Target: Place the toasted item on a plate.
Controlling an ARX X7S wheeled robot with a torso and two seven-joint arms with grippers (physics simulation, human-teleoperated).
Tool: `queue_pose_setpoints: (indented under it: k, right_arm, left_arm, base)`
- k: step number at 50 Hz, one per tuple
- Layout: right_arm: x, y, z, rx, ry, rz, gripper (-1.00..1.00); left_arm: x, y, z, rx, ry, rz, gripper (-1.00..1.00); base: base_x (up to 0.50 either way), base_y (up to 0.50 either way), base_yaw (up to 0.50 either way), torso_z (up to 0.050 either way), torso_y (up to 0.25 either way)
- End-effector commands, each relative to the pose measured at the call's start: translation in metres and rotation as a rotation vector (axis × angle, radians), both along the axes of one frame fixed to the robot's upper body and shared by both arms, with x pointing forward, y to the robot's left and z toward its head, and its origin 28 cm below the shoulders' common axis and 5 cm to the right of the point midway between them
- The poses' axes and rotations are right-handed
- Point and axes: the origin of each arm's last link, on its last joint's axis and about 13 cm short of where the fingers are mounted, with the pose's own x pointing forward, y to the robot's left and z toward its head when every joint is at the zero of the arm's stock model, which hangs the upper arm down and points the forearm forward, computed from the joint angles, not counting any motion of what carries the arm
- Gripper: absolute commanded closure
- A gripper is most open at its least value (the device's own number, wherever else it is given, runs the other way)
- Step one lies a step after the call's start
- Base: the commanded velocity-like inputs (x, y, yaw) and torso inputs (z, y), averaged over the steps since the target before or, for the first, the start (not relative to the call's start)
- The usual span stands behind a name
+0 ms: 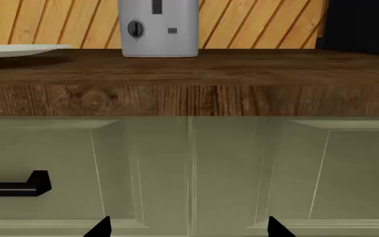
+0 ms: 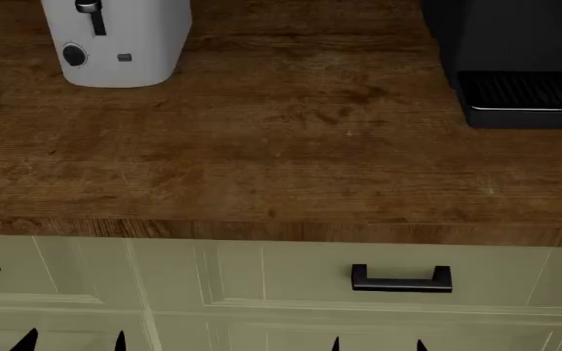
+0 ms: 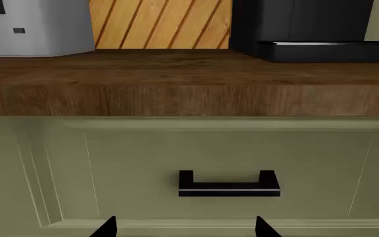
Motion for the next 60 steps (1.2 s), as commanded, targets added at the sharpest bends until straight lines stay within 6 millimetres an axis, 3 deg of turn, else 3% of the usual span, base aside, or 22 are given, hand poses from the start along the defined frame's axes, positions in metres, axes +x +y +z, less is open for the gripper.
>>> queue_pose_setpoints:
  k: [1,15,54,60]
  right_arm:
    - [0.001,0.001,-0.002,0.0,0.0,0.0,-1.0]
    - [-0.001,0.002,0.0,0.002,0.001,0.003,-1.0]
    - [0.002,0.004,0.013,0.007,-0.017,0.006,-1.0]
    - [0.002,0.002,0.03,-0.004,-0.048,0.012,-1.0]
  left_arm:
    - [0.001,0.0,-0.002,0.0,0.0,0.0,-1.0]
    - [-0.001,0.001,0.0,-0.011,-0.006,0.0,-1.0]
    - [-0.004,0.001,0.013,-0.022,-0.049,-0.007,-1.0]
    - [-0.006,0.002,0.025,-0.062,-0.031,-0.021,-1.0]
  base:
    - [0.0,0.0,0.0,0.0,0.0]
    - [0.0,0.0,0.0,0.0,0.0]
    - [0.0,0.0,0.0,0.05,0.0]
    - [0.0,0.0,0.0,0.047,0.0]
